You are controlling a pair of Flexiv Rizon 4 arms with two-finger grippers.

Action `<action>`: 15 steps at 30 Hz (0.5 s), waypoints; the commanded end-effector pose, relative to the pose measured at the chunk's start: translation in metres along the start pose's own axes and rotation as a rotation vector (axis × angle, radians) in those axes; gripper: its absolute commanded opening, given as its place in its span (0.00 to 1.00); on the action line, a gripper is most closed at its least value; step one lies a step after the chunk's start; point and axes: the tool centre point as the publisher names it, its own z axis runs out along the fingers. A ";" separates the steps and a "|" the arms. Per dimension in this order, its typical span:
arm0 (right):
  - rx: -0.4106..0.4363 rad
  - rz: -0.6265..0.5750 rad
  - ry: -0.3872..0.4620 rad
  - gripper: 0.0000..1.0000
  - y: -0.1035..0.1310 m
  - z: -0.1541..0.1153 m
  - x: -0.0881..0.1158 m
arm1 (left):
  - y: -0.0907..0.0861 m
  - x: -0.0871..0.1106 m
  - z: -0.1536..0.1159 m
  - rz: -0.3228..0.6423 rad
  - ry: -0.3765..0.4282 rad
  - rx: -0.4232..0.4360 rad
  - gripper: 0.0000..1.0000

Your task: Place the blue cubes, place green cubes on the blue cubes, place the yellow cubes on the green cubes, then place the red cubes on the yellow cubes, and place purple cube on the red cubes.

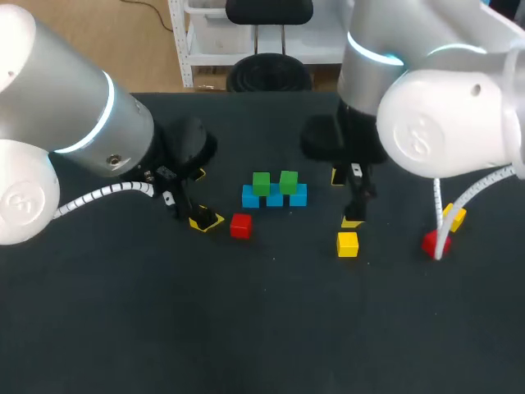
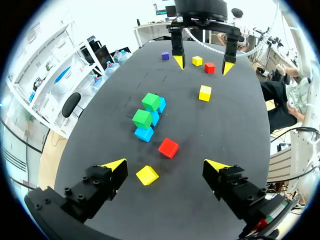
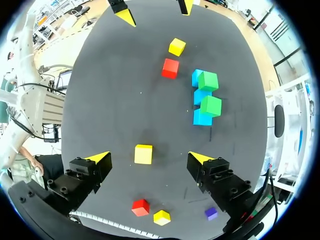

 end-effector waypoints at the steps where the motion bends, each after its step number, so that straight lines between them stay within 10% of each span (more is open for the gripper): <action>1: 0.005 0.001 -0.002 1.00 0.001 0.000 0.001 | 0.001 -0.001 0.000 -0.001 0.003 0.000 1.00; 15: 0.002 0.017 0.025 1.00 -0.002 0.018 0.002 | 0.001 -0.001 0.000 -0.001 0.003 0.000 1.00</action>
